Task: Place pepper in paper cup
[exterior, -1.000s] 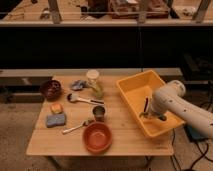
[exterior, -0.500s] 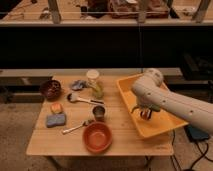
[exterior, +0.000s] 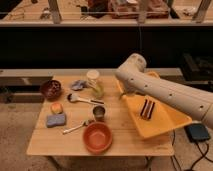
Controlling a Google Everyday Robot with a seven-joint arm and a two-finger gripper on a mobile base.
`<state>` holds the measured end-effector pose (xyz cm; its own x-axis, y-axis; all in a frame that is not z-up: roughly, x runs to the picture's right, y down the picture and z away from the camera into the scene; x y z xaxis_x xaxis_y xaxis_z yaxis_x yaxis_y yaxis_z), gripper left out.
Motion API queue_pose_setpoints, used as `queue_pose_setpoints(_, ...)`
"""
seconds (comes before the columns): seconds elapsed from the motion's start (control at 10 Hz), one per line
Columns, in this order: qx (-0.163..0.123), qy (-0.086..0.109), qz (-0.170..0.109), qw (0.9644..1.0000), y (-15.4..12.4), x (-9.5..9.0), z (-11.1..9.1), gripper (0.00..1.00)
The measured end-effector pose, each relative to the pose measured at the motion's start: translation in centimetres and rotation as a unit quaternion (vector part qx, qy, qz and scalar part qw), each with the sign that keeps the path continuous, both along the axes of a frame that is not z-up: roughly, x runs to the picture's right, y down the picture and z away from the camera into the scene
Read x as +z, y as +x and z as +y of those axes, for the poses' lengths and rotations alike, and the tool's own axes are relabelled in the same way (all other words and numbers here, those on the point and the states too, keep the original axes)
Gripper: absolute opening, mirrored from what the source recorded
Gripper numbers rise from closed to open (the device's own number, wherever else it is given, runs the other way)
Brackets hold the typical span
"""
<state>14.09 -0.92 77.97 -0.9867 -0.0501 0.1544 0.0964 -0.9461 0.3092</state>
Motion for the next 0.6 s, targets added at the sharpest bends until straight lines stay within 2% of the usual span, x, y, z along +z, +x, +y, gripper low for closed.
queue_pose_setpoints(0.2,0.003,0.031,-0.039,0.9987,-0.2,0.1,-4.6,0.00)
queue_pose_setpoints(0.3,0.006,0.041,-0.065,0.9970,-0.3,0.6,-6.0,0.00)
queue_pose_setpoints(0.4,0.011,0.048,-0.104,0.9934,-0.9,1.3,-7.1,0.00)
queue_pose_setpoints(0.5,0.019,0.052,-0.146,0.9877,-1.2,2.1,-7.5,0.00)
queue_pose_setpoints(0.6,0.026,0.059,-0.197,0.9782,-1.3,2.9,-7.9,0.00)
